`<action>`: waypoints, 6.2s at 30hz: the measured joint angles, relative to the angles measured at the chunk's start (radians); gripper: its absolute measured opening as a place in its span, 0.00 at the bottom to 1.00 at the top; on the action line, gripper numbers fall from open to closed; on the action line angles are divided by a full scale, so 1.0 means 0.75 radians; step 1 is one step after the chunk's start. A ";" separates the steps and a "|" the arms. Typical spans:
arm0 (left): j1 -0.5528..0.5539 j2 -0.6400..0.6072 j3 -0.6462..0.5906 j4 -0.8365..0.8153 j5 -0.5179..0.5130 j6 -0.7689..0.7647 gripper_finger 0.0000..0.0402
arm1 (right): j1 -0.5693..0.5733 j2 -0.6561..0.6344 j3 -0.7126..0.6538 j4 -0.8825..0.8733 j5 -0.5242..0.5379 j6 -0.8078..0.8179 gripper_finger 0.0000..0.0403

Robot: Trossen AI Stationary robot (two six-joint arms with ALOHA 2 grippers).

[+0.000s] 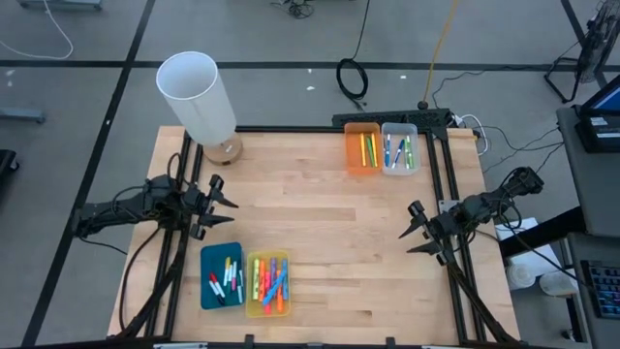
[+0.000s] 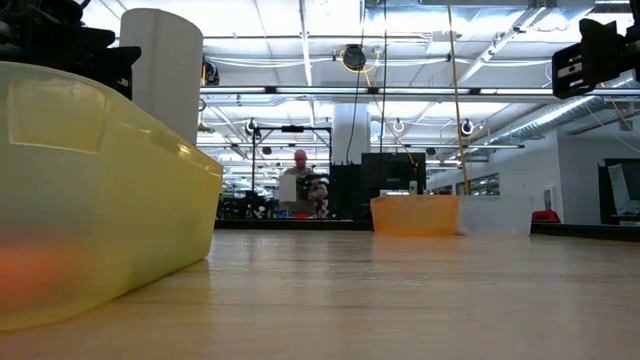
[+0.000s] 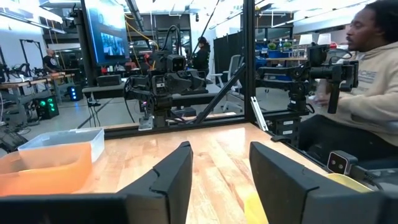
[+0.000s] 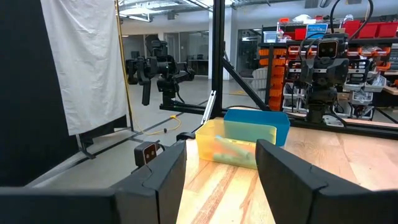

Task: Pick & Place Markers
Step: Return to Home Position

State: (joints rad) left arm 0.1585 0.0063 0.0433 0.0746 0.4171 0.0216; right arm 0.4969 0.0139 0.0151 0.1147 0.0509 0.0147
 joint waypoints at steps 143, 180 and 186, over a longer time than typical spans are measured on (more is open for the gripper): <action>0.000 0.000 0.001 0.000 0.000 -0.001 0.48 | 0.000 0.000 0.000 0.000 0.000 0.000 0.45; 0.000 0.000 0.001 0.000 0.000 -0.001 0.47 | 0.000 0.000 0.000 0.000 -0.001 0.000 0.45; 0.000 0.000 0.001 0.000 0.000 -0.001 0.50 | 0.000 0.000 -0.001 0.000 -0.001 0.000 0.45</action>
State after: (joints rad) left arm 0.1585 0.0065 0.0437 0.0746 0.4171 0.0212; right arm 0.4969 0.0143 0.0147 0.1146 0.0505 0.0147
